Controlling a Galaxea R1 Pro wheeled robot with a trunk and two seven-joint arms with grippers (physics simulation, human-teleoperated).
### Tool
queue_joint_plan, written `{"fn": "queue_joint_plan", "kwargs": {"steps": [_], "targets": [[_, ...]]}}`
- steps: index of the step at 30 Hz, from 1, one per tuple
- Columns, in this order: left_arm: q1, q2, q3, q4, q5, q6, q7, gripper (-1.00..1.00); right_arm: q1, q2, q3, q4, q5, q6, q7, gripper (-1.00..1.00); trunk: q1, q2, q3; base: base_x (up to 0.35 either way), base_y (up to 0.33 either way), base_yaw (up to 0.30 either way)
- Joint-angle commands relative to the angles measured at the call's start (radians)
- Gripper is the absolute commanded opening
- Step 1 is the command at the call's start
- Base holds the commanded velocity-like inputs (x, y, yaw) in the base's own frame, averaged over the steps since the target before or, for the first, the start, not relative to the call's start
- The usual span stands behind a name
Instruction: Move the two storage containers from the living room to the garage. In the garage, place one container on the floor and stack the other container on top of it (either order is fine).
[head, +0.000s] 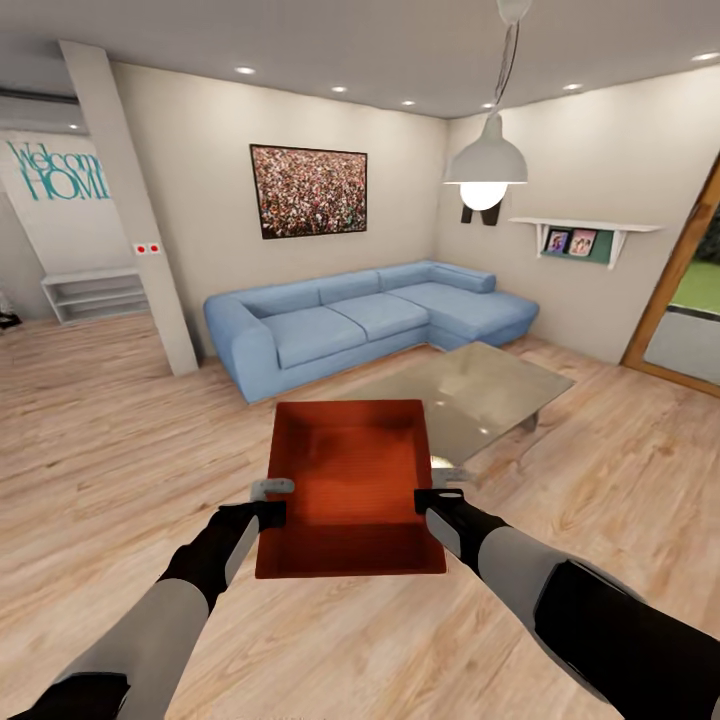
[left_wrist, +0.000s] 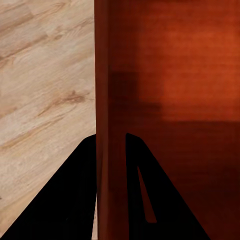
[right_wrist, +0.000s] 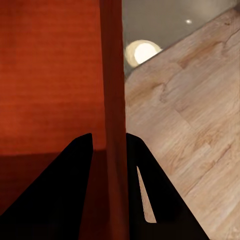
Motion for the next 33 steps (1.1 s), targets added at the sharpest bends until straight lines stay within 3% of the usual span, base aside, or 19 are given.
{"fn": "queue_joint_plan", "kwargs": {"steps": [1, 33], "targets": [[0.000, 0.003, -0.003, 0.001, 0.015, 0.005, 0.009, -1.00, -0.001, -0.013, -0.003, -0.006, 0.010, -0.014, -0.004, -1.00, 0.001, -0.002, -0.002, 0.000, 0.000, 0.271], [0.000, 0.003, -0.003, 0.003, 0.012, 0.005, 0.009, -1.00, -0.001, -0.013, -0.003, -0.006, 0.010, -0.014, -0.004, -1.00, 0.001, -0.002, -0.002, 0.000, 0.000, 0.271]]}}
